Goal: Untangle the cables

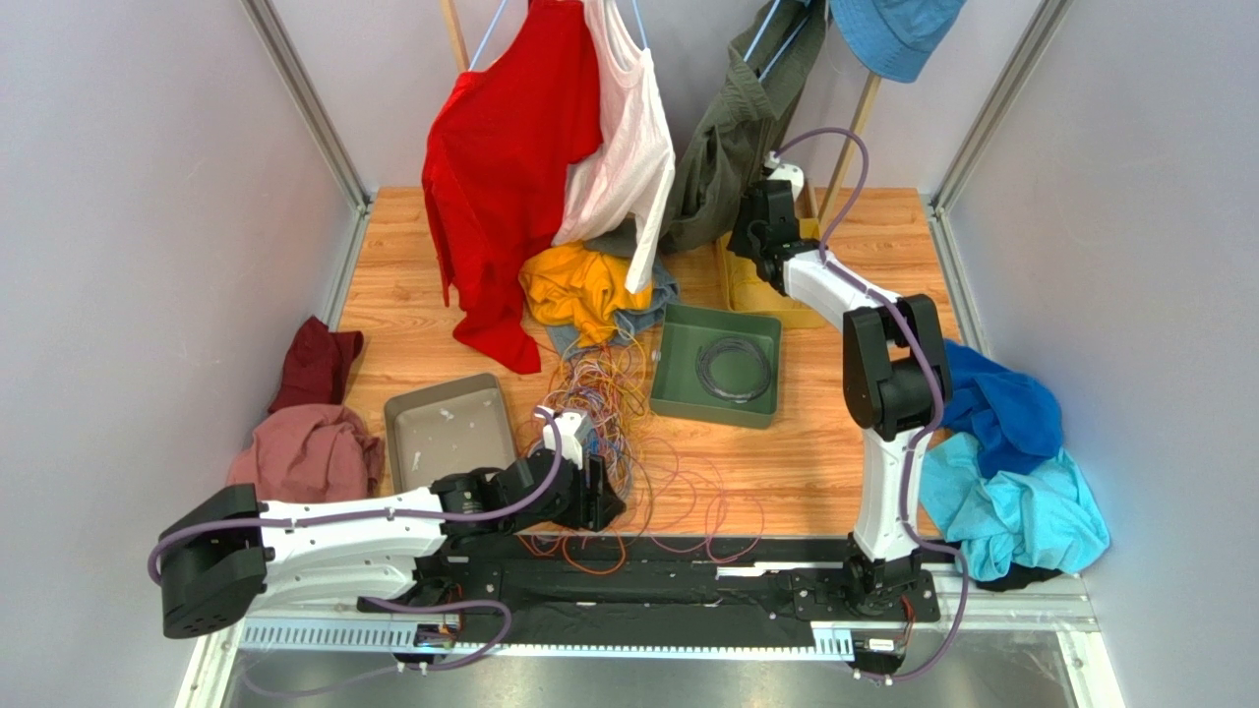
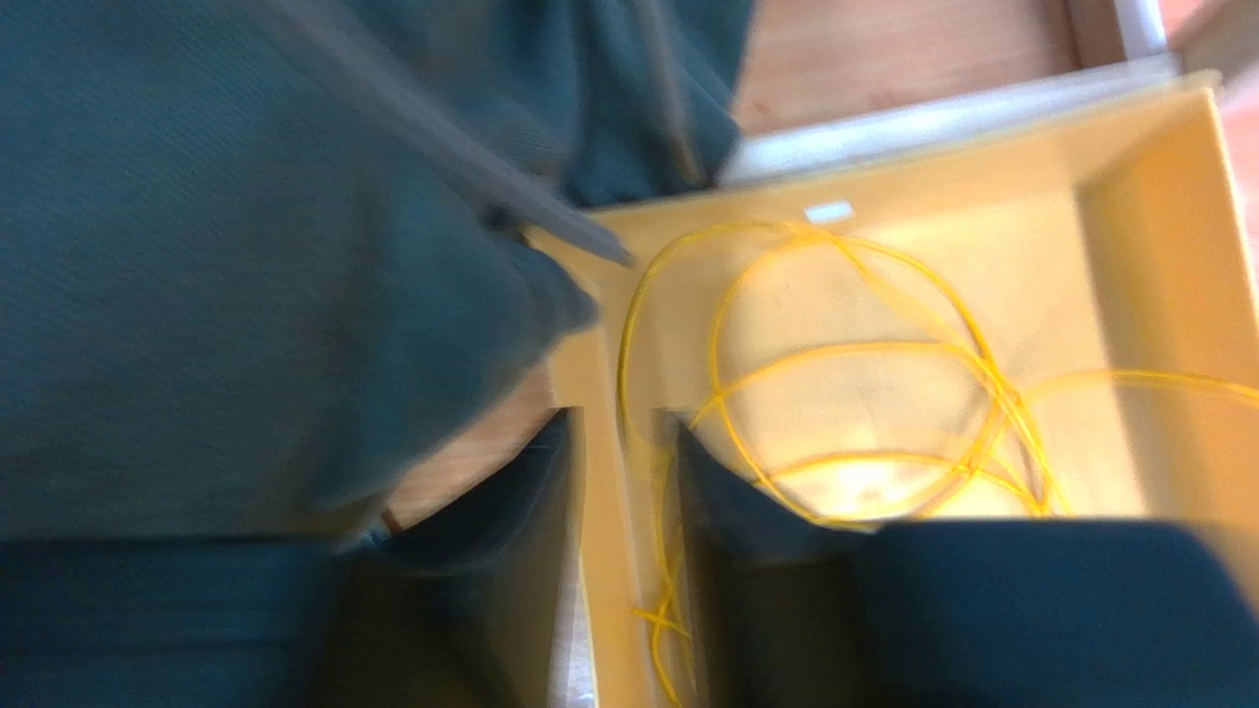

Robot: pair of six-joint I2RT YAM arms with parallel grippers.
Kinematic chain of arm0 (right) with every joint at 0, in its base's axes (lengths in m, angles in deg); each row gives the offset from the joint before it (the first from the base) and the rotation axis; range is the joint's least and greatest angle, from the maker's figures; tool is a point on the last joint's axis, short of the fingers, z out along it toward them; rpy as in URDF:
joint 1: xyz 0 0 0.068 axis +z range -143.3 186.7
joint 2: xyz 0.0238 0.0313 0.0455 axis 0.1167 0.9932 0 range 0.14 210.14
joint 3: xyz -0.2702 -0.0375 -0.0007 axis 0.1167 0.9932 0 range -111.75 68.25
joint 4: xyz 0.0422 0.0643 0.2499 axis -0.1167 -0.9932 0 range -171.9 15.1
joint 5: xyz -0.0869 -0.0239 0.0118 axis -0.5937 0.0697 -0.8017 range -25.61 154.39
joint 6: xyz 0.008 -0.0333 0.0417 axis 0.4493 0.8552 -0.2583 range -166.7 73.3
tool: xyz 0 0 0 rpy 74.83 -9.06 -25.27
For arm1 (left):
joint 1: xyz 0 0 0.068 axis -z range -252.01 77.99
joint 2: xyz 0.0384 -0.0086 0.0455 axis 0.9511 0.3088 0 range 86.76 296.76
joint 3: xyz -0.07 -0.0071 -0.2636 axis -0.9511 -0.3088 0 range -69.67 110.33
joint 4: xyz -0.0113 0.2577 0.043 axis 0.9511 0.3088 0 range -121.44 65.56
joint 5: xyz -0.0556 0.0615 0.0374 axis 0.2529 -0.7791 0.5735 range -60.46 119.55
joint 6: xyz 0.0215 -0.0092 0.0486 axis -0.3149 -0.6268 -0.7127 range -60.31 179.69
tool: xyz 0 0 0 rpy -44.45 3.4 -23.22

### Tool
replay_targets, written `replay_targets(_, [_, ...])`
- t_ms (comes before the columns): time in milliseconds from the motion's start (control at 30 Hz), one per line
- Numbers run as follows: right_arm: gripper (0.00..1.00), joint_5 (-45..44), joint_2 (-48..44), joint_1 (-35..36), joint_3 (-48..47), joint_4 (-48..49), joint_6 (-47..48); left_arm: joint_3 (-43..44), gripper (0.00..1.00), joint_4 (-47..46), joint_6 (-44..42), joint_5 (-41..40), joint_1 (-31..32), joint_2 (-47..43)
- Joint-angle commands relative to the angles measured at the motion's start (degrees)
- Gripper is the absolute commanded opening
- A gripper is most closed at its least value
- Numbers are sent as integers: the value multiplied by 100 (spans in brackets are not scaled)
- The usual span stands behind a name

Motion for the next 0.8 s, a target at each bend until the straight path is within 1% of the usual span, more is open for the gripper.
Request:
replay_targets(0, [46,-328,-58,-65,-83,-398,-41,78,64,-98,-24,-31,1,-205])
replay_targets(33, [56,-398,-216,-74,-3,-407,-67,70,64,-72,-33,-40,1,-274])
replay_targets(67, [60,-442,-304,-66,76,-459,-128,78,65,-54,-42,-49,10,-301])
replay_targets(133, [65,-530,-611,-65,339,-503,-164,105,68,-45,-68,-92,10,-398])
replay_targets(167, [66,-556,-735,-74,436,-503,-199,122,69,112,-77,-110,1,-433])
replay_targets(267, [67,-601,-1402,-57,910,-469,-427,219,73,341,-147,-189,1,-609])
replay_targets(300, [67,-592,-1639,-39,1112,-416,-689,236,73,481,-148,-303,1,-661])
replay_targets(333, [67,-540,-2172,-22,1549,-337,-839,298,74,552,-165,-356,1,-766])
replay_targets(400, [67,-478,-2772,136,2104,-4,-1164,333,75,701,-262,-548,1,-872])
replay_targets(433, [66,-521,-3366,241,2585,76,-1340,377,75,754,-279,-611,1,-968])
replay_targets(500, [66,-618,-3941,663,3045,191,-1438,421,75,921,-332,-838,1,-1057])
replay_targets(533, [65,-740,-4475,847,3300,191,-1517,447,75,974,-332,-909,1,-1144])
replay_targets(567, [65,-785,-4750,1197,3720,191,-1544,448,75,1009,-341,-980,1,-1180])
replay_targets(600, [64,-837,-5005,1400,3994,191,-1561,439,75,1062,-341,-1067,10,-1233])
replay_targets(633, [62,-968,-5521,1594,4231,287,-1579,421,75,1115,-324,-1094,1,-1338])
replay_targets(667, [61,-1031,-5787,1996,4756,366,-1631,413,75,1167,-280,-1156,-8,-1391])
replay_targets(700, [61,-1057,-6059,2174,5005,393,-1684,395,75,1281,-236,-1208,-8,-1452])
replay_targets(733, [59,-1058,-6549,2341,5234,411,-1728,377,75,1343,-192,-1244,-8,-1566])
replay_targets(767, [58,-1058,-6780,2682,5488,332,-1833,369,75,1413,-131,-1270,-8,-1619])
